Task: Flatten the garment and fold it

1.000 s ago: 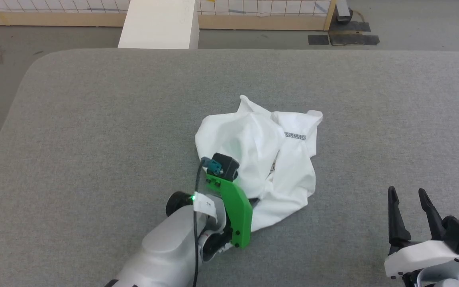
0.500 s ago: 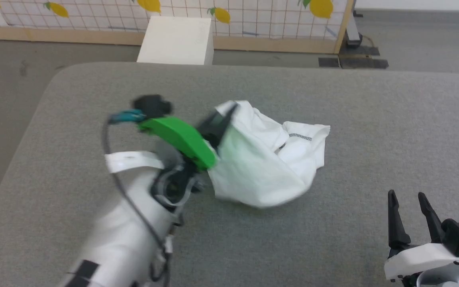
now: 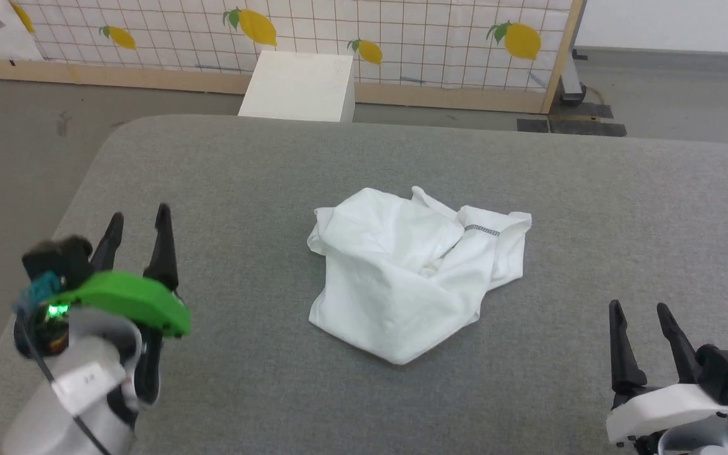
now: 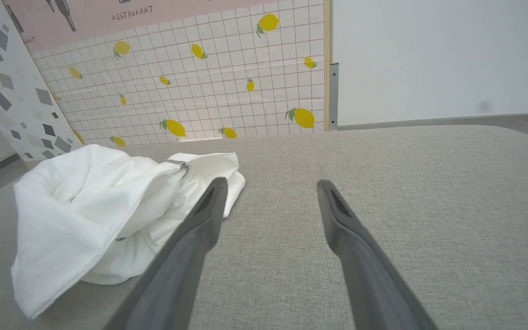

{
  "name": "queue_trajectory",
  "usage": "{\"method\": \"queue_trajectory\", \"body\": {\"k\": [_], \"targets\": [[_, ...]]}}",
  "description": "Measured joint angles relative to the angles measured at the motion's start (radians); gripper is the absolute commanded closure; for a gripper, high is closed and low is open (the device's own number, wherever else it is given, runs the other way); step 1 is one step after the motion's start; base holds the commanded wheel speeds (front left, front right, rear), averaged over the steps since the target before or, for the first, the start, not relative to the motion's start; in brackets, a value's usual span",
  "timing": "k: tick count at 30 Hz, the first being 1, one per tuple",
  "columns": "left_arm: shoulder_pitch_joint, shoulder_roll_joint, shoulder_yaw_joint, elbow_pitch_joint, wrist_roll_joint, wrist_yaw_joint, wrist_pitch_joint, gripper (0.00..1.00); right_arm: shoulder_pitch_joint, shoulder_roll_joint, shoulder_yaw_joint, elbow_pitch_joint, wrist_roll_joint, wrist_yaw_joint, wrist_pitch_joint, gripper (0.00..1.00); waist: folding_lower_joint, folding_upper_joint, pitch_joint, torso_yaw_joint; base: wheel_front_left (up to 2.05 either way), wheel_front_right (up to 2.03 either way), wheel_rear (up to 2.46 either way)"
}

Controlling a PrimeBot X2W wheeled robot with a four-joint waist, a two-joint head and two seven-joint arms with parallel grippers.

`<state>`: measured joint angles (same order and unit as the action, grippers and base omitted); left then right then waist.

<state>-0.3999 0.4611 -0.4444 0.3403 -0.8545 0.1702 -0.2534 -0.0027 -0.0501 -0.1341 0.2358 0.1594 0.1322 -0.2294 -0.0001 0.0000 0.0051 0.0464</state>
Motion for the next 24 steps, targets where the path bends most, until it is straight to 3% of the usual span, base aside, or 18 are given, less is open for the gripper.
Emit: {"method": "queue_trajectory", "body": {"k": [4,9,19,24], "targets": [[0.123,-0.022,0.086,-0.146,0.150,0.041,-0.004,0.00,0.000,-0.001,0.011,0.000,0.003,0.000,0.030,0.00,0.0000,0.0000,0.012,0.001,0.00,0.00,0.00],[0.269,-0.120,0.179,-0.252,0.271,0.040,-0.005,0.00,-0.035,-0.001,0.079,-0.005,0.019,0.000,0.165,0.00,0.0000,0.0000,0.037,0.000,0.00,0.00,0.00],[0.329,-0.261,0.293,-0.292,0.390,-0.049,-0.005,0.00,-0.289,-0.001,0.232,0.064,0.081,0.000,0.623,0.00,0.0000,0.0000,0.105,0.008,0.00,0.00,0.00],[0.328,-0.306,0.322,-0.276,0.422,-0.097,-0.005,0.00,-0.344,0.000,0.289,0.082,0.074,0.000,0.722,0.00,0.0000,0.0000,0.128,0.038,0.00,0.00,0.00]]}}
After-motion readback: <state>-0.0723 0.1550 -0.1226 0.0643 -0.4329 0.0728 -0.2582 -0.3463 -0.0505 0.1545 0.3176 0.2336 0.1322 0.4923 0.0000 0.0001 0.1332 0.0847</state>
